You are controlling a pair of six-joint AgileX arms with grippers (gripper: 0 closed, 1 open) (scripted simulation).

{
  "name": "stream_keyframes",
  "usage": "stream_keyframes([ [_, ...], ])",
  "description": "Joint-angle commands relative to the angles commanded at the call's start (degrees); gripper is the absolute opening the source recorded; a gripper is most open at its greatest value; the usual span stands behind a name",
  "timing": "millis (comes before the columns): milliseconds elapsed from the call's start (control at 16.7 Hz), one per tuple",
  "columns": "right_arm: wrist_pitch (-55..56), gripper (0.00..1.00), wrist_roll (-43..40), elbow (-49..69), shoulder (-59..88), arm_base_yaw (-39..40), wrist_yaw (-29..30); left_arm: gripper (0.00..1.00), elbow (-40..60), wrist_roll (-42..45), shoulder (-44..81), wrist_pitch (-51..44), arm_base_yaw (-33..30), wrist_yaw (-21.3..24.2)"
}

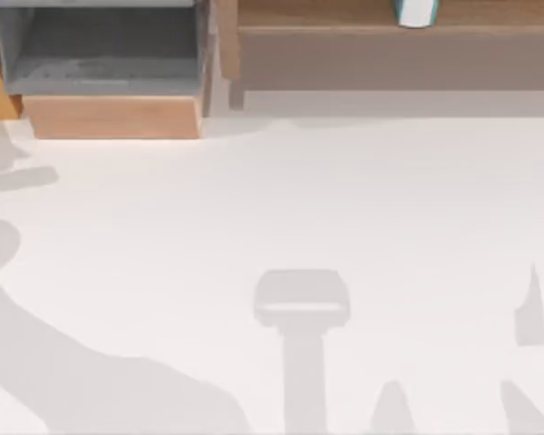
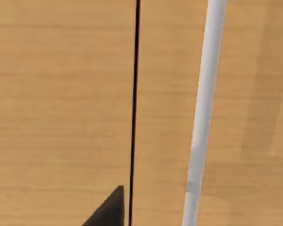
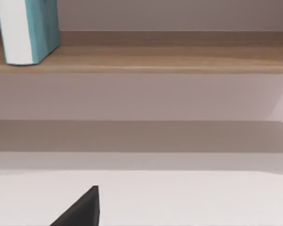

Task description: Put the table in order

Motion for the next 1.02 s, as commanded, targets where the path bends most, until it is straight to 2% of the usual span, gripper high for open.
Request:
stream_keyframes([
  [300,0.0,1.0,0.0,0.0,0.0,0.0,0.0,1.0,-6.9,0.0,-2.8,3.6,1.5,1.7],
  [660,0.0,1.0,0.0,0.0,0.0,0.0,0.0,1.0,-7.4,-0.5,-3.0,3.4,0.7,1.6],
  [840,0.0,1.0,0.0,0.0,0.0,0.0,0.0,1.0,-10.7,-4.9,-6.0,1.1,-4.4,0.7],
  [1020,0.0,1.0,0.0,0.0,0.0,0.0,0.0,1.0,-14.6,-13.2,-9.6,-2.9,-14.5,-2.1],
])
